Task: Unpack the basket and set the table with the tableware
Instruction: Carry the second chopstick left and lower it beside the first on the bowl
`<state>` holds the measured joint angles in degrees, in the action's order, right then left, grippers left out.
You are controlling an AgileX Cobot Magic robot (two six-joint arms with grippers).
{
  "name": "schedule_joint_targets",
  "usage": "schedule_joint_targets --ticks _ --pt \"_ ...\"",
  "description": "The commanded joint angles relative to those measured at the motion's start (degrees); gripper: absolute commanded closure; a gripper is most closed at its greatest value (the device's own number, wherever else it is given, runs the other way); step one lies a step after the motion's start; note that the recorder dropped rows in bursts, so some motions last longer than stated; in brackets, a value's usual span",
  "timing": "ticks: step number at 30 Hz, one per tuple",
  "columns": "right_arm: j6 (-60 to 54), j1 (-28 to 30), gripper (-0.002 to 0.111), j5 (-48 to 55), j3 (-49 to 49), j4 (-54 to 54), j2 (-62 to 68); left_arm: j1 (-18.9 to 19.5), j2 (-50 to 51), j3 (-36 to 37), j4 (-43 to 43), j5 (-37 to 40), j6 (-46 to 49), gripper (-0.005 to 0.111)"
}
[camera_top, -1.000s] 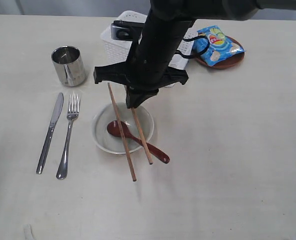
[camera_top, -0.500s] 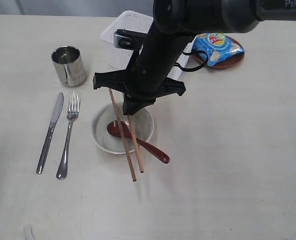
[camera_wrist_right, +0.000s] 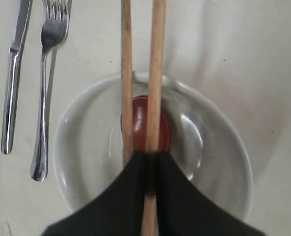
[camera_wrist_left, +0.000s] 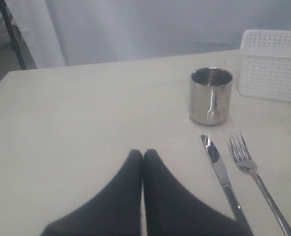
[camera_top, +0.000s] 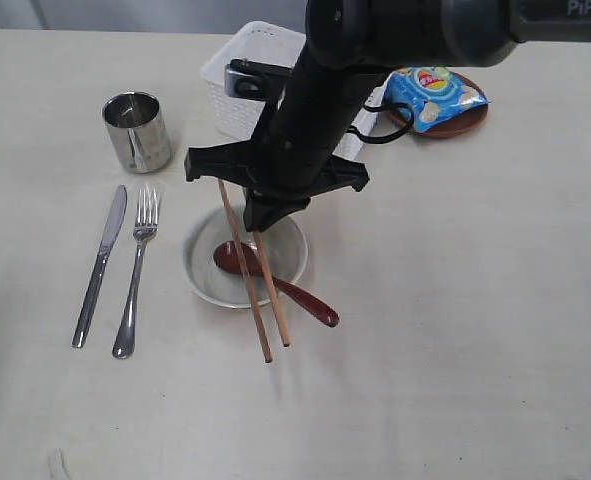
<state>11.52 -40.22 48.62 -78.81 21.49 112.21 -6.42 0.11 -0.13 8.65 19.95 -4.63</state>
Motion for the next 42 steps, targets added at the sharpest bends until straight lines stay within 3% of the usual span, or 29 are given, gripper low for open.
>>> schedule_joint_targets --ticks 1,37,39,42 --pt "-0.9 0.0 0.109 -0.2 0.2 -0.2 0.7 -0.4 -0.1 0.1 -0.1 0.0 -0.1 0.107" --pt "-6.4 0.0 0.108 0.0 0.2 4.9 1.7 -0.4 -0.1 0.1 -0.1 0.0 -0.1 0.107" --pt "-6.4 0.0 0.102 0.0 0.2 4.9 1.7 -0.4 -0.1 0.1 -0.1 0.0 -0.1 0.107" --pt "-6.4 0.0 0.084 0.1 0.2 4.9 1.7 -0.4 -0.1 0.1 -0.1 0.0 -0.1 0.107"
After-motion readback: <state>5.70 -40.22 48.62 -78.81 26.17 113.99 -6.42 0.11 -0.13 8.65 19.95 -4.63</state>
